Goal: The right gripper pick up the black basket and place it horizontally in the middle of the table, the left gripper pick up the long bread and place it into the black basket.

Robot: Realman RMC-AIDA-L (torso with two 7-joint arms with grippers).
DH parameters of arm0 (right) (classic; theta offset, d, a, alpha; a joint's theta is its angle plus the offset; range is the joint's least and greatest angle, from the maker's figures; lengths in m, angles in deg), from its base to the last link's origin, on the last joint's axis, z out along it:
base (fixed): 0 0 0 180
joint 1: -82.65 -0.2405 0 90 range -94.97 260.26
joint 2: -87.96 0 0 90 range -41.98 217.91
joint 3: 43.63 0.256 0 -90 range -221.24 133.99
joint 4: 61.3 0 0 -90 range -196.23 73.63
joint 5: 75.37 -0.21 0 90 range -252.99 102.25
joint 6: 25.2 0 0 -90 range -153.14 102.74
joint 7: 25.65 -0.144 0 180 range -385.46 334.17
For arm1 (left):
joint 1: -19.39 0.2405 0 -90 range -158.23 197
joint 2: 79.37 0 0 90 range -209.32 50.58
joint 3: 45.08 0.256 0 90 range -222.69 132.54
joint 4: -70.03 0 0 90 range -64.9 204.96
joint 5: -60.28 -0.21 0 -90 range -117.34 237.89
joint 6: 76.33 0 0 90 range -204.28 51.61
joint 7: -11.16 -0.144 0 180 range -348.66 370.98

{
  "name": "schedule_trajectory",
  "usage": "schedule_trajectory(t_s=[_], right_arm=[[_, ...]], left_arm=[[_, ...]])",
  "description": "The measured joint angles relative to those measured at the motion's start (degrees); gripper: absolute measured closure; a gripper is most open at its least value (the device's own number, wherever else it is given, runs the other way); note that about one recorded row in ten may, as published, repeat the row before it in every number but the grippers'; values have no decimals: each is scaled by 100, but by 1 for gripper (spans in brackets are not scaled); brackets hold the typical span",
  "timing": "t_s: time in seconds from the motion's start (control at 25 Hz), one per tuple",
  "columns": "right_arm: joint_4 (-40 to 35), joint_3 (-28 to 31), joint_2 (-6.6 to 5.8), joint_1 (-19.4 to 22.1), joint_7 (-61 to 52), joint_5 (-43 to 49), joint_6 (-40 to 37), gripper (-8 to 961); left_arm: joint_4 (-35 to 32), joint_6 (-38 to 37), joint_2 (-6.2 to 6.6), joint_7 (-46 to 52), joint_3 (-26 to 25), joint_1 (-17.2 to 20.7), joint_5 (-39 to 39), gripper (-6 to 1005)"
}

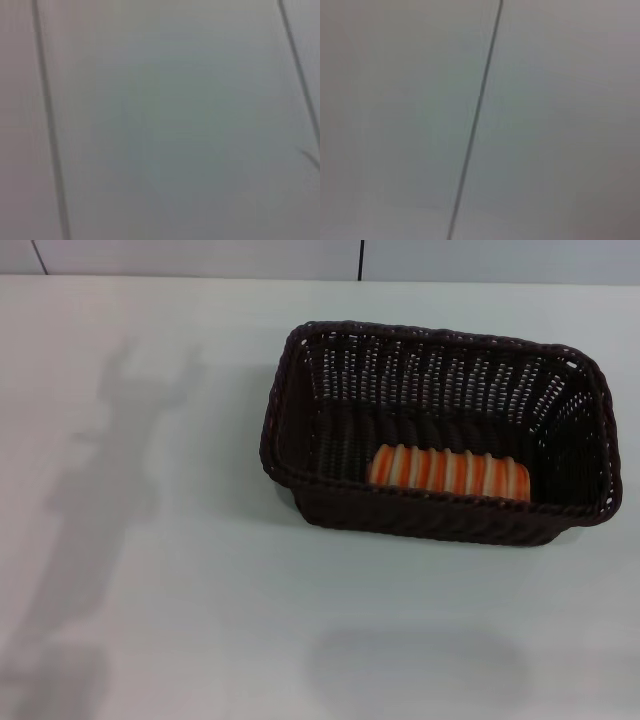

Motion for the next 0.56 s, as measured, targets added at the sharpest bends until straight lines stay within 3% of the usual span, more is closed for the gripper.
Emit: schedule_trajectory(t_s=[0.08,0.12,0.16,0.36,0.56], right_arm=[[148,-82,1,11,5,6,-432,409],[332,-249,-10,-16,10,50,-969,409],[332,-249,-10,-16,10,50,-969,408],[943,-899,-34,-176,-50,794,-2517,405],[1105,-1137,-38,-159,-364,835,-2594,405]], left_arm=[[174,319,-1,-1,41,51,-26,138],[550,927,0,14,86,85,-27,138],[550,927,0,14,86,85,-27,138],[1042,1705,-6,32,141,100,-10,140],[1184,1797,-6,72,77,176,149,140]])
